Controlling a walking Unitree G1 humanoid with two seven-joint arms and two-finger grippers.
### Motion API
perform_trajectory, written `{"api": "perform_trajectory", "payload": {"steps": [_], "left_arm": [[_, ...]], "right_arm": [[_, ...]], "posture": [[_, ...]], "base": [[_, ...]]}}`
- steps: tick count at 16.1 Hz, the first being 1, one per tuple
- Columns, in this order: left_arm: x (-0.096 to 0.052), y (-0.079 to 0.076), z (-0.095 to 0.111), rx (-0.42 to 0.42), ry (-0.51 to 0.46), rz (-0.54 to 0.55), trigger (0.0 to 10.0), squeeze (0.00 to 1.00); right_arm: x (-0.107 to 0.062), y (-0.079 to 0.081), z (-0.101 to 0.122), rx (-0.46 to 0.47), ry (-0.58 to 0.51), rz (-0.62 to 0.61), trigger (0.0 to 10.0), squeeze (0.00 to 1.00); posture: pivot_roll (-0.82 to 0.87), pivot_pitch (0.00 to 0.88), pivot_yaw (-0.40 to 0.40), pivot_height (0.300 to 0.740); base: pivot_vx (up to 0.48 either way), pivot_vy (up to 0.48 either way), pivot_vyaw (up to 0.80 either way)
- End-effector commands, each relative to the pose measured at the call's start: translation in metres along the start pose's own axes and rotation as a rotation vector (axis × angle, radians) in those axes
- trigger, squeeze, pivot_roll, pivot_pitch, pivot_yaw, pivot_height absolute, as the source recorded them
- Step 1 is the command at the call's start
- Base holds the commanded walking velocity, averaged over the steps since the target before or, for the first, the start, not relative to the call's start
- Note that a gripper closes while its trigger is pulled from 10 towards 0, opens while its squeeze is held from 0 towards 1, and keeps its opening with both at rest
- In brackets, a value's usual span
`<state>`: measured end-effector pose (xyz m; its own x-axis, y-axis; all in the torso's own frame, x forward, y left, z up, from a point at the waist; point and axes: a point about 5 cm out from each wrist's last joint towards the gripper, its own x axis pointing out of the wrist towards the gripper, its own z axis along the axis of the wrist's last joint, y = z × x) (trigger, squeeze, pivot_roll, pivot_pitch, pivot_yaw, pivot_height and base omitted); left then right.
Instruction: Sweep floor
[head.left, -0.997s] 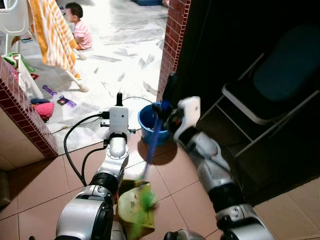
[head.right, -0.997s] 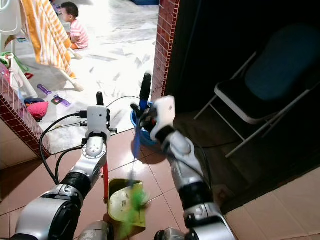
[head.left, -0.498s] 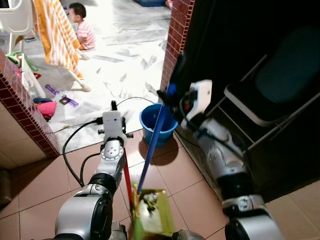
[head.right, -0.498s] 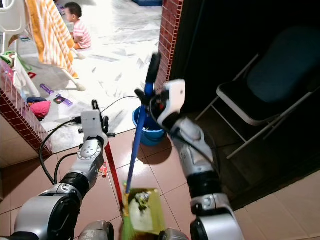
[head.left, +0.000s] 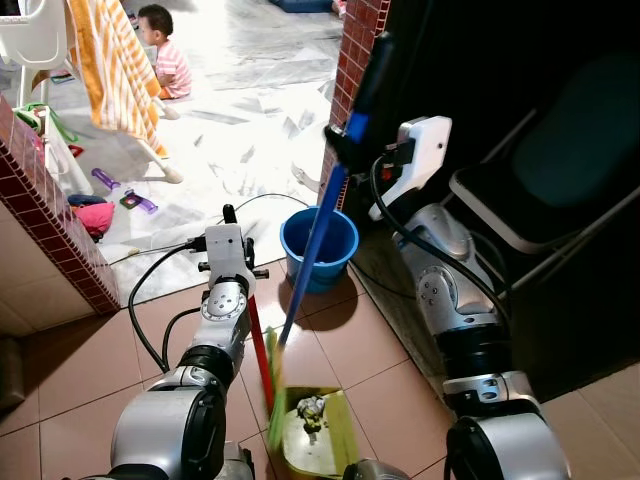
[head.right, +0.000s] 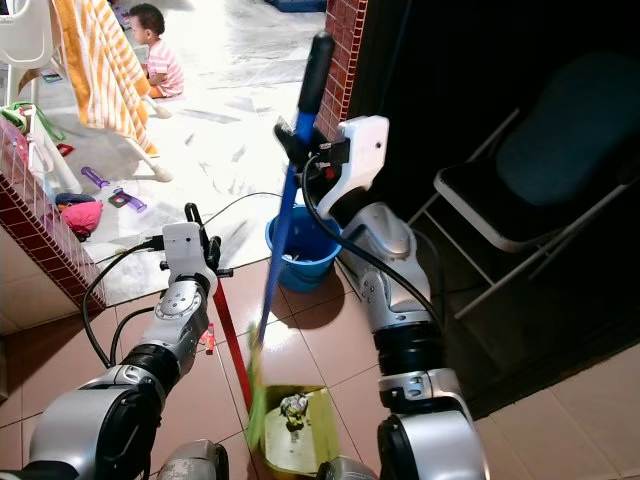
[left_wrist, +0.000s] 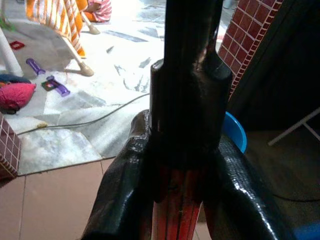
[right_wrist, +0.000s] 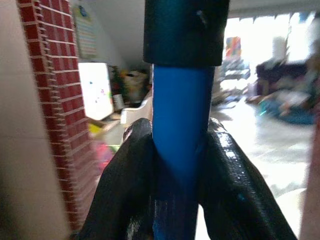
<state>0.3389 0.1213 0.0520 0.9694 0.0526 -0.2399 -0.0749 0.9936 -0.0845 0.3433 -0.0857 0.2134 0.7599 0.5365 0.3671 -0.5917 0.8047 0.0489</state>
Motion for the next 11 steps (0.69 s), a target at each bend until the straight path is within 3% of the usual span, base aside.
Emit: {"api": "perform_trajectory", "payload": {"steps": [1,3,6,11], "left_arm": [[-0.001,-0.005,-0.004,-0.024,0.035,-0.018,10.0,0.00],[0.000,-0.004,-0.004,-0.027,0.035,-0.015,10.0,0.00],[0.002,0.003,0.002,-0.033,0.022,0.029,10.0,0.00],[0.009,0.032,0.029,-0.014,-0.117,0.082,10.0,0.00]], "right_arm": [[0.003,-0.010,0.024,-0.165,-0.083,-0.024,10.0,0.00],[-0.004,-0.016,0.026,-0.182,-0.080,-0.054,10.0,0.00],[-0.026,-0.014,0.002,-0.181,-0.004,-0.071,10.0,0.00],[-0.051,-0.024,-0.020,-0.396,0.109,-0.137,10.0,0.00]], "posture": [[-0.12,0.000,-0.082,0.740],[-0.13,0.000,-0.079,0.740],[-0.13,0.000,-0.072,0.740],[-0.12,0.000,-0.067,0.740]], "base": [[0.000,0.000,0.00],[0.000,0.000,0.00],[0.000,0.000,0.00],[0.000,0.000,0.00]]}}
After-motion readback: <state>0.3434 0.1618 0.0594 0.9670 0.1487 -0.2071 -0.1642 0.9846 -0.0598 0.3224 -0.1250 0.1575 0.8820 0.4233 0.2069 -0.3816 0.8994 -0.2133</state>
